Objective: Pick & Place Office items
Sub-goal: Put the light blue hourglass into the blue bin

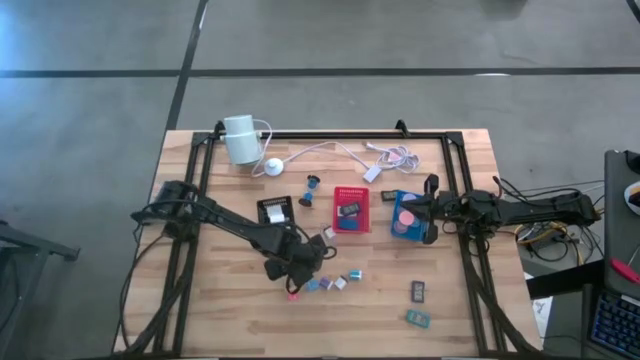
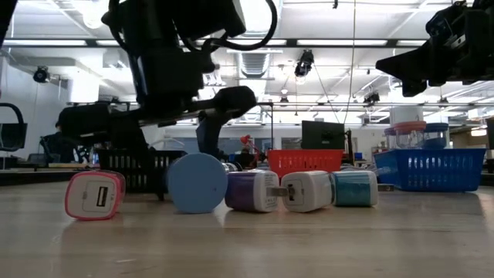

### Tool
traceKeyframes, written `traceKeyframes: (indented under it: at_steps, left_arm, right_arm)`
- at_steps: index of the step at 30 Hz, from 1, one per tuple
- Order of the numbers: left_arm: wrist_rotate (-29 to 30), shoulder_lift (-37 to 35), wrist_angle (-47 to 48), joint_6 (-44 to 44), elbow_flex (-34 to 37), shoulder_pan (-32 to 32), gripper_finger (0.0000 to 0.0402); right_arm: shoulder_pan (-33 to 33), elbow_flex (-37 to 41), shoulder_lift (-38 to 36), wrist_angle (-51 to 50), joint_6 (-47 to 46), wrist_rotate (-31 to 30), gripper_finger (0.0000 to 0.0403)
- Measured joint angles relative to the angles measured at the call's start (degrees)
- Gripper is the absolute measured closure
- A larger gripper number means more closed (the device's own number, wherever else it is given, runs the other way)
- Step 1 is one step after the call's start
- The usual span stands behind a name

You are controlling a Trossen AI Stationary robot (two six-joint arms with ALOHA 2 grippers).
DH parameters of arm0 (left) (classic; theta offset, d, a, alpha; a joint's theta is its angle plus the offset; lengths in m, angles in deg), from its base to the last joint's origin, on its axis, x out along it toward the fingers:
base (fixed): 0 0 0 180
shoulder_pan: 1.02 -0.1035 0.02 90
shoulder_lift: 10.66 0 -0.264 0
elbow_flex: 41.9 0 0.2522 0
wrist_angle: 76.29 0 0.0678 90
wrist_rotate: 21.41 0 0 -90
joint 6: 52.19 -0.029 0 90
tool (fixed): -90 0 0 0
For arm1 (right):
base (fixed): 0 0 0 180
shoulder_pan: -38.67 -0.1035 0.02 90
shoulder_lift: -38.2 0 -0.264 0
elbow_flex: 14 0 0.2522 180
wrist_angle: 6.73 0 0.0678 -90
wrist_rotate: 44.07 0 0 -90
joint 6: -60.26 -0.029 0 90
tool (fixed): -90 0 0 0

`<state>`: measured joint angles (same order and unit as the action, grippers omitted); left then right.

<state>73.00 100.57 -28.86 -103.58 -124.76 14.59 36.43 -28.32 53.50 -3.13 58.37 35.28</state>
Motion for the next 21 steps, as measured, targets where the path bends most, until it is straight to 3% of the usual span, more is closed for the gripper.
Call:
traceKeyframes:
  at_steps: [8, 15, 21]
  left_arm:
    - [0.0, 0.6, 0.3, -1.2, -0.2, 0.2, 0.0196]
    - [-0.8, 0.0, 0.5, 0.2, 0.0, 0.6, 0.0185]
    - [-1.9, -0.2, 0.8, 0.8, 0.0, 0.8, 0.0198]
  right_arm:
    - [0.0, 0.0, 0.1, 0.1, 0.2, 0.0, 0.0394]
    - [0.0, 0.0, 0.2, 0.1, 0.2, 0.0, 0.0394]
    - [0.0, 0.0, 0.2, 0.1, 0.1, 0.0, 0.0394]
